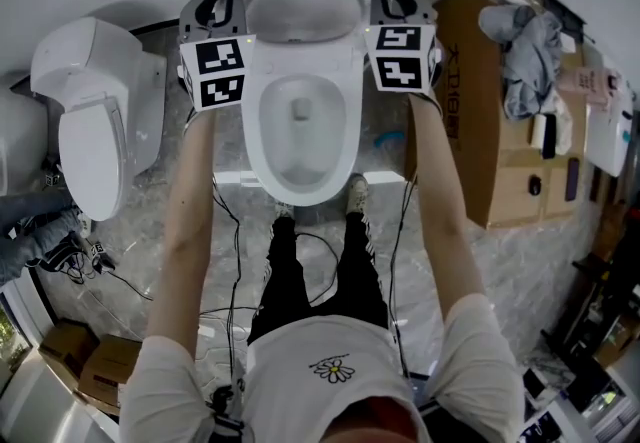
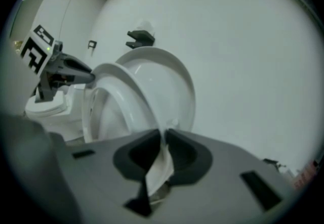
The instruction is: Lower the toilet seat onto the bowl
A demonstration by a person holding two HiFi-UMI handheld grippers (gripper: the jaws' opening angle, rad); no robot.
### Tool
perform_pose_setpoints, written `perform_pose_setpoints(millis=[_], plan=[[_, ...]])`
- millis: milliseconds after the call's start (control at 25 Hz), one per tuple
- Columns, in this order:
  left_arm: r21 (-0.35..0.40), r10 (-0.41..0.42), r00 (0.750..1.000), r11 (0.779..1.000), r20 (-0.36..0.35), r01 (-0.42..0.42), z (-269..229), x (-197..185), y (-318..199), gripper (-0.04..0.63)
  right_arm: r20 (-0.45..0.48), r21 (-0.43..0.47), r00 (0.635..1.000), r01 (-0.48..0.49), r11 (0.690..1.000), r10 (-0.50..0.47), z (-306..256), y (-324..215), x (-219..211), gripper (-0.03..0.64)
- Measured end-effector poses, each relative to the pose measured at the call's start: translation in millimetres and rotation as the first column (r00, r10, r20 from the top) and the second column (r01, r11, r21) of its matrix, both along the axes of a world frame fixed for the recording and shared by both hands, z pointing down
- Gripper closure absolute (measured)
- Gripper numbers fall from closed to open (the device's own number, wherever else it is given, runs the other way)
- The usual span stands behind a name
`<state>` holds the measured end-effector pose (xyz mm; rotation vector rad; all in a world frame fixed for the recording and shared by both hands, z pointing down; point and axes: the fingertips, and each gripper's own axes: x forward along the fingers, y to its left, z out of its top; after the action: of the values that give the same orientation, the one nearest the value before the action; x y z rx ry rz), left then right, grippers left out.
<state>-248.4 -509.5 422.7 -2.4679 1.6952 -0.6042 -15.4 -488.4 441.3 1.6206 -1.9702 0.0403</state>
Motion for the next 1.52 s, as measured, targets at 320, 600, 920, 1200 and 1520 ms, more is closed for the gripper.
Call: perform_pose_setpoints(millis=[320, 600, 920, 1200, 1520], plan=[[-0.005, 0.071, 0.997, 0.997, 0.036, -0.071, 1.2, -2.0, 42.9, 0.529, -0.028, 0.007, 1.0, -0.003, 1.0, 0.003, -1.1, 41.4, -3.3, 0.549], [-0.035, 0.102, 0.994, 0.994, 0.024, -0.101, 8.7, -4.2, 76.4, 0.525, -0.024, -0.021, 0.999, -0.027, 0.999, 0.026, 4.0, 71.8, -5.4, 0.549], [-0.038, 0.081, 0.997, 0.996, 0.016, -0.08, 15.2, -4.1, 115.7, 0.52, -0.027, -0.027, 0.999, 0.024, 0.999, -0.025, 10.6, 109.1, -6.3, 0.545], [-0.048, 0.025, 0.999, 0.999, 0.045, -0.023, 30.3, -9.2, 157.9, 0.518, -0.067, -0.04, 0.992, 0.106, 0.994, -0.109, 24.9, 151.3, -9.5, 0.534], [-0.06, -0.017, 0.998, 0.998, 0.055, 0.021, 42.3, -14.0, 196.4, 0.518, -0.075, -0.075, 0.986, 0.143, 0.987, -0.149, 40.7, 190.8, -15.4, 0.528]])
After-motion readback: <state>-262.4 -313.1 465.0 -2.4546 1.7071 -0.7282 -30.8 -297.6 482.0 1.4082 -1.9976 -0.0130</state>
